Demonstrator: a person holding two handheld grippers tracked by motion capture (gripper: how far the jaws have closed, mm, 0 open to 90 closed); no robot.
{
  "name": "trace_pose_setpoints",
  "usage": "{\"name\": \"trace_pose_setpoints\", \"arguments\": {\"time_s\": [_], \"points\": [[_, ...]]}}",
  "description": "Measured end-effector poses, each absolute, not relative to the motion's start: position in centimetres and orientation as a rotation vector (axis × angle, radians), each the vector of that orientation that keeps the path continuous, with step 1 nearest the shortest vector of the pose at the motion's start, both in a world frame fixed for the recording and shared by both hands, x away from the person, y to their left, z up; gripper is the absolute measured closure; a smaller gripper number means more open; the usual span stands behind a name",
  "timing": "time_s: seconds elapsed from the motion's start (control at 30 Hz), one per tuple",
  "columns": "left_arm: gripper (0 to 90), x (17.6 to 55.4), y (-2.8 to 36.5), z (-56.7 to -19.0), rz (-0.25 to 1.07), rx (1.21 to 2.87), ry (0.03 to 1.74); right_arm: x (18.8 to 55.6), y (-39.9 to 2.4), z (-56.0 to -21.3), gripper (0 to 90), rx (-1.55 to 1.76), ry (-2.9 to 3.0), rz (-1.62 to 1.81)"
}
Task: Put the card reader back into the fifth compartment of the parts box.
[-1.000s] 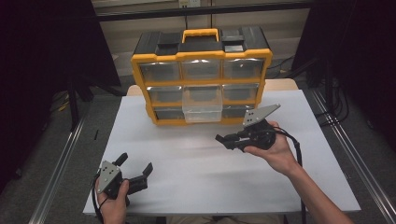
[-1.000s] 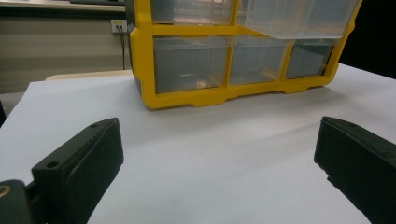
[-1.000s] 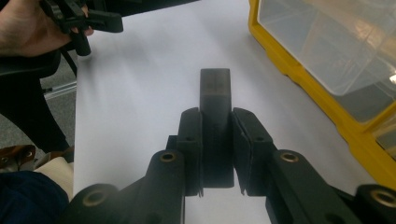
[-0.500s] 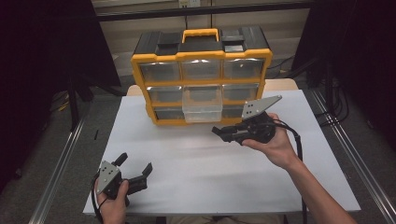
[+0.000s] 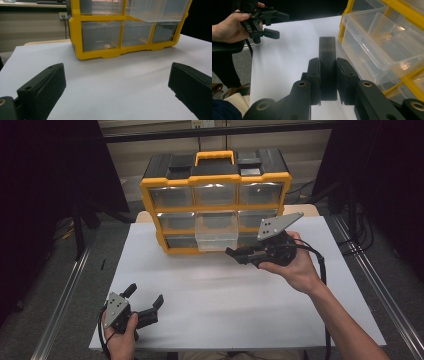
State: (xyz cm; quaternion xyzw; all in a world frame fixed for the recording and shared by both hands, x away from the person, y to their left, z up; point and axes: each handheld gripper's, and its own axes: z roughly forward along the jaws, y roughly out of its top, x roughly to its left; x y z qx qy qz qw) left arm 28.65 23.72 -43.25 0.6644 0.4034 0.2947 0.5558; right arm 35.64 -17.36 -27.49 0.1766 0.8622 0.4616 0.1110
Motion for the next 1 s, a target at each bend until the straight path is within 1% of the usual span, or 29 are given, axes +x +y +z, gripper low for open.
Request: {"name": "trace_pose_setpoints", "arguments": {"time_s": [0.53,1.0], "points": [[1.5,28.6,23.6,-43.2,0.693,1.564,0.95,37.1,-16.9,-24.4,73.8,0.508,2.543,1.28],[1.5,28.6,23.6,-43.2,0.702,1.56,0.943,39.4,-16.4,-22.9,73.8,0.531,2.552,1.243]]}}
